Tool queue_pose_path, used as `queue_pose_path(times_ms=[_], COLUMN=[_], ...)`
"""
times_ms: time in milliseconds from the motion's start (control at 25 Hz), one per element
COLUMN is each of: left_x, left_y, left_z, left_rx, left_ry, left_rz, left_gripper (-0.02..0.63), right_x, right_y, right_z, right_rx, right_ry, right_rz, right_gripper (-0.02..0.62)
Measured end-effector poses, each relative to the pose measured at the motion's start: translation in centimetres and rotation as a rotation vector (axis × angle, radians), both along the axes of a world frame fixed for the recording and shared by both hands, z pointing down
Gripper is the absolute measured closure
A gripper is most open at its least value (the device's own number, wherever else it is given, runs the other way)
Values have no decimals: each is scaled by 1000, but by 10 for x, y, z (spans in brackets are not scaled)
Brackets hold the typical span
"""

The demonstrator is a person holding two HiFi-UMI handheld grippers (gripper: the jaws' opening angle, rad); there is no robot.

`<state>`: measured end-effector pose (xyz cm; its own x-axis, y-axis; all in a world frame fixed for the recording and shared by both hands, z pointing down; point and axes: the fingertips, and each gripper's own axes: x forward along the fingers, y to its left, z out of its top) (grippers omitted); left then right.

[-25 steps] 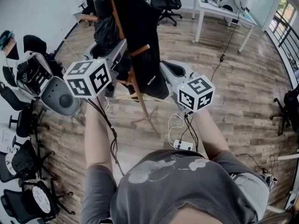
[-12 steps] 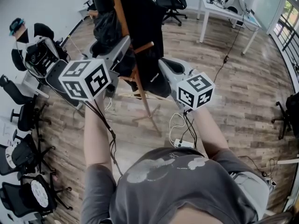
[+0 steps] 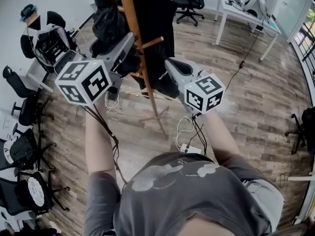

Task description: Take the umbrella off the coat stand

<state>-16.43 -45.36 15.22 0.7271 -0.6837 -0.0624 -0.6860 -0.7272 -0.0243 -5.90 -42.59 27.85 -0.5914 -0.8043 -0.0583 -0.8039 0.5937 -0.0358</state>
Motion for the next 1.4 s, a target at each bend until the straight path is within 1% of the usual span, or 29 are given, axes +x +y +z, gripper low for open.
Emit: queue_pose_path(times_ms=[160, 280, 520, 640, 880, 1120, 1280, 1400], left_x=[-4, -4, 4, 5, -5, -26, -41, -49], left_y=[12, 22, 50, 65, 97, 145, 165, 175], left_z=[4, 9, 25, 35, 49, 72, 95, 107], left_rx=[-3, -3, -15, -28, -52, -80, -119, -133], left_ry=[26, 28, 42, 53, 77, 96, 110, 120], left_rz=[-28, -59, -122, -172, -296, -423, -472, -491], left_gripper=[320, 319, 320, 319, 319, 319, 319, 319], right_x=[2, 7, 22, 29, 32, 21, 8, 0], right_y=[8, 12, 28, 34, 50, 70, 80, 85], right_z=[4, 6, 12, 17, 24, 39, 49, 53], right_rx=[-8, -15, -17, -28, -46, -83, -106, -110], right_ry=[5, 3, -6, -14, -28, -29, -27, -19], right_rz=[-27, -47, -103, -144, -250, -344, -388, -407], right_gripper=[597, 597, 597, 597, 597, 597, 597, 597])
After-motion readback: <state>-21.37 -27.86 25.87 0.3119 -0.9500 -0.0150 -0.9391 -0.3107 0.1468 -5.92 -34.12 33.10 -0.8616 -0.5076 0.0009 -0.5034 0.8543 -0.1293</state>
